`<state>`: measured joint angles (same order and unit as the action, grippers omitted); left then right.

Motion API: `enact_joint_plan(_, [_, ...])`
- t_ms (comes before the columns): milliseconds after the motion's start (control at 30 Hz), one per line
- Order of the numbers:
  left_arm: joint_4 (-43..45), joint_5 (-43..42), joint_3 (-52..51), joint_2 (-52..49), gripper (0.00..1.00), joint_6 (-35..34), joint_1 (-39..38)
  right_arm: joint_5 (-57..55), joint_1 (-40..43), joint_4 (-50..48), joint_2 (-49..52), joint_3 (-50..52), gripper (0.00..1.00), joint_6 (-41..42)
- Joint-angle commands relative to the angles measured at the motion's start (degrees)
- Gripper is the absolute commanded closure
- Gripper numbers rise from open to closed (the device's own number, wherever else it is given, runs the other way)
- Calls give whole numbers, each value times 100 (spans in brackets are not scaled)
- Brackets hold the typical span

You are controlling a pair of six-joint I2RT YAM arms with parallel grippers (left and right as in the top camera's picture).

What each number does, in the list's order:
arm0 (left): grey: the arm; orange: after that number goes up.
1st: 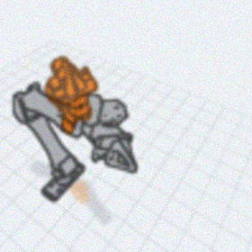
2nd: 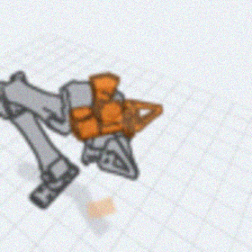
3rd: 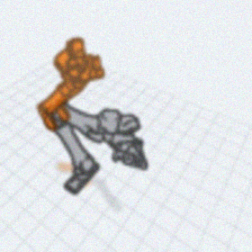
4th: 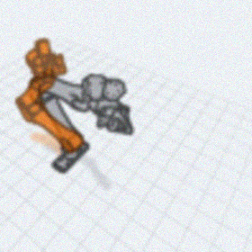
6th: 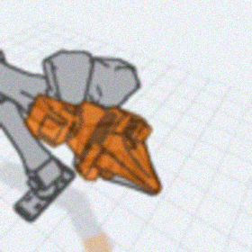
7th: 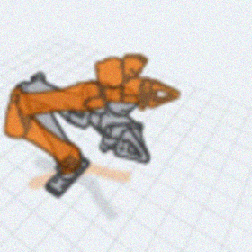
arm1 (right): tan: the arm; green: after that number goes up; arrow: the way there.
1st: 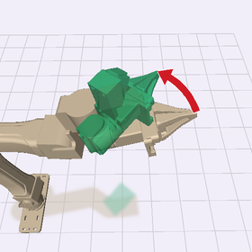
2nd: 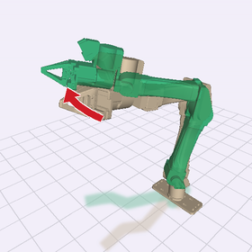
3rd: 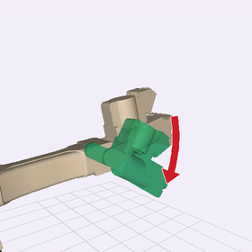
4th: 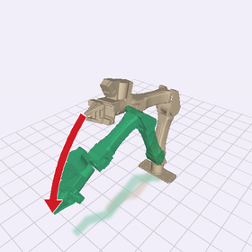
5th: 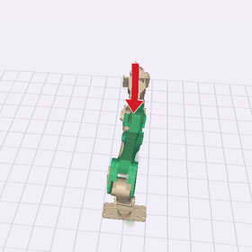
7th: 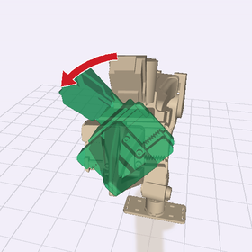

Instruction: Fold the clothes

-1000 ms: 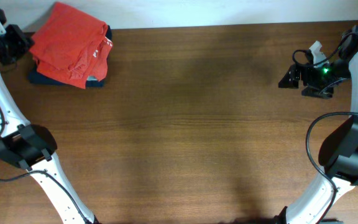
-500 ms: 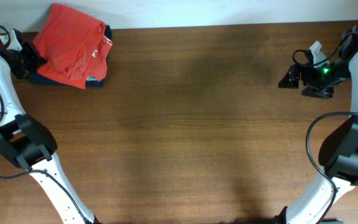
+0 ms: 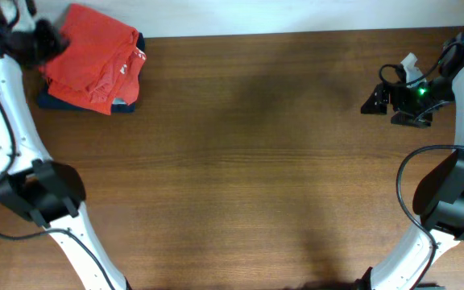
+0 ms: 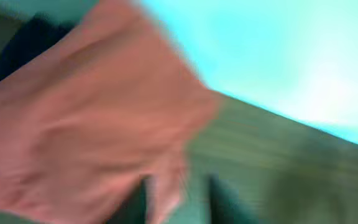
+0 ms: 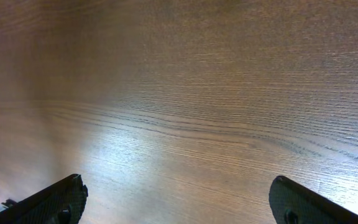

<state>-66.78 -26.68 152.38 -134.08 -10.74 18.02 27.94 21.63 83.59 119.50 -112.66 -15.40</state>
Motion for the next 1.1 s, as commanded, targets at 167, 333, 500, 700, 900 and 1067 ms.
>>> enact_joint_plan(167, [-11,166,61,295,1,-13,-636,-15,20,-2,-114,-70,1,-24])
enact_joint_plan(333, [-13,166,61,295,1,-13,-782,-15,20,-2,-114,-70,1,-24])
enact_joint_plan(500, [-13,166,61,295,1,-13,-789,-15,20,-2,-114,-70,1,-24])
enact_joint_plan(700, [-11,166,61,295,1,-13,-785,-15,20,-2,-114,-70,1,-24])
enact_joint_plan(900, [-13,166,61,295,1,-13,-785,-15,20,-2,-94,-70,1,-24])
enact_joint_plan(1067, [-13,166,61,295,1,-13,-785,-15,15,-2,-76,-70,2,-24])
